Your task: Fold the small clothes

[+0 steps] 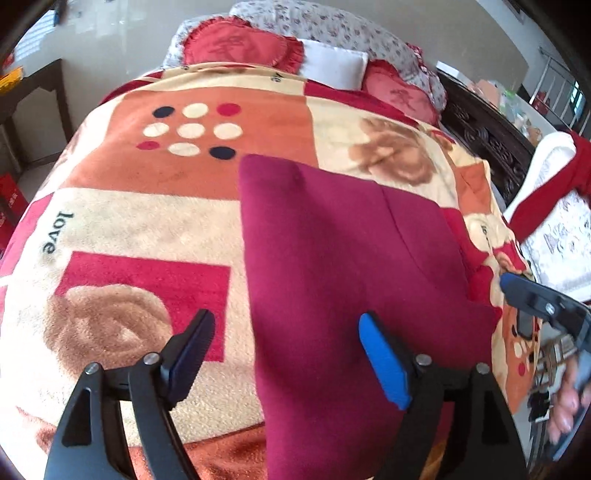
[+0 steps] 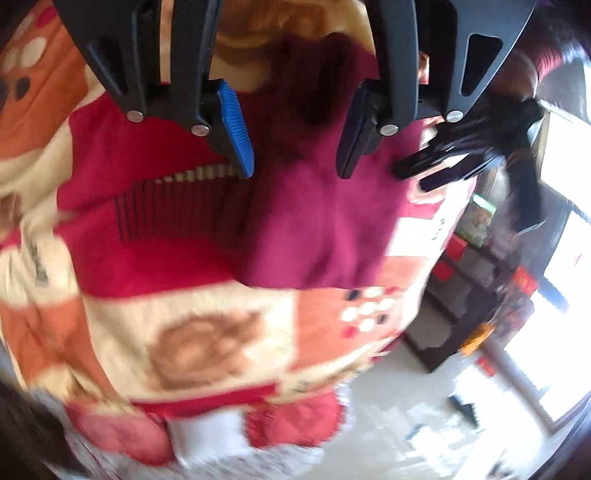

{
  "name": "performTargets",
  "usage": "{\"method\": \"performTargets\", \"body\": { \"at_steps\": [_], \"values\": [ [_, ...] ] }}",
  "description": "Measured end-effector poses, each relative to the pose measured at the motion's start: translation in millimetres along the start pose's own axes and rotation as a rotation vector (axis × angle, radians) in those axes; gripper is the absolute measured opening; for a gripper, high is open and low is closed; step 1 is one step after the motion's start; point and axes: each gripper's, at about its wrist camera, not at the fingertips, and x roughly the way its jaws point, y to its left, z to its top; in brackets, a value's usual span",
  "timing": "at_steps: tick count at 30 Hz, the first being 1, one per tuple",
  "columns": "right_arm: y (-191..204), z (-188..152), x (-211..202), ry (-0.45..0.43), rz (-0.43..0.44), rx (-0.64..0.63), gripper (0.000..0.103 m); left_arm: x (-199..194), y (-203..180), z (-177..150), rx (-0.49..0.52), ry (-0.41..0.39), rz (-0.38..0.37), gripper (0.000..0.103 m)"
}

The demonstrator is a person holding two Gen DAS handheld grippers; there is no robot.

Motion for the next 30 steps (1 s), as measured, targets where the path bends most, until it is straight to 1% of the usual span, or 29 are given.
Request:
{"method": "performTargets", "body": {
  "at_steps": [2, 3, 4, 6, 7, 8, 9, 10, 15, 18, 20, 23, 26, 30],
  "values": [
    [23.7, -1.3, 3.2, -0.006, -0.005, -0.073, 0.019, -1.1, 2.6, -0.1, -0.006, -0.006, 0.012, 0.085],
    [33.7, -4.4, 10.4, 0.008, -0.037, -0.12, 0.018, -4.1, 3.7, -1.1, -0.007, -0.01, 0.017, 0.085],
    [39.6, -9.7, 16.8, 0.027, -0.083, -0.153, 0.017, -7.2, 3.2, -1.6, -0.008, -0.016, 0.018, 0.085],
    [39.6, -19.3, 40.7, 0.075, -0.207, -0.19, 0.017, -13.8, 1.9, -2.7, -0.004, -0.035, 0.018, 0.085],
    [34.6, -25.3, 53.6, 0.111, -0.244, -0.189, 0.017, -17.9, 0.9, -3.5, 0.001, -0.049, 0.024, 0.085],
    [28.2, -31.0, 62.9, 0.13, -0.257, -0.173, 0.017, -20.6, -0.7, -3.9, 0.006, -0.06, 0.031, 0.085],
    [22.2, -33.0, 67.6, 0.127, -0.259, -0.152, 0.017, -24.9, -1.7, -5.1, 0.015, -0.072, 0.038, 0.085],
    [18.3, -35.1, 66.0, 0.102, -0.25, -0.132, 0.019, -28.9, -3.0, -6.1, 0.023, -0.083, 0.04, 0.085],
    [23.4, -36.7, 41.6, 0.053, -0.212, -0.068, 0.019, -42.8, -8.8, -8.7, 0.048, -0.109, 0.063, 0.085],
    [31.4, -34.7, 17.3, -0.022, -0.19, -0.03, 0.02, -51.0, -11.2, -9.7, 0.054, -0.126, 0.077, 0.085],
    [38.4, -34.7, 6.1, -0.059, -0.197, -0.021, 0.027, -56.6, -11.6, -11.0, 0.054, -0.14, 0.083, 0.085],
    [48.8, -32.8, -5.3, -0.102, -0.228, -0.024, 0.033, -65.0, -11.3, -12.4, 0.057, -0.161, 0.09, 0.085],
    [53.4, -30.0, -7.5, -0.117, -0.25, -0.031, 0.034, -73.4, -11.6, -13.4, 0.059, -0.183, 0.103, 0.085],
    [54.3, -27.6, -5.9, -0.108, -0.264, -0.019, 0.034, -79.0, -11.7, -14.6, 0.058, -0.189, 0.114, 0.085]
  ]
}}
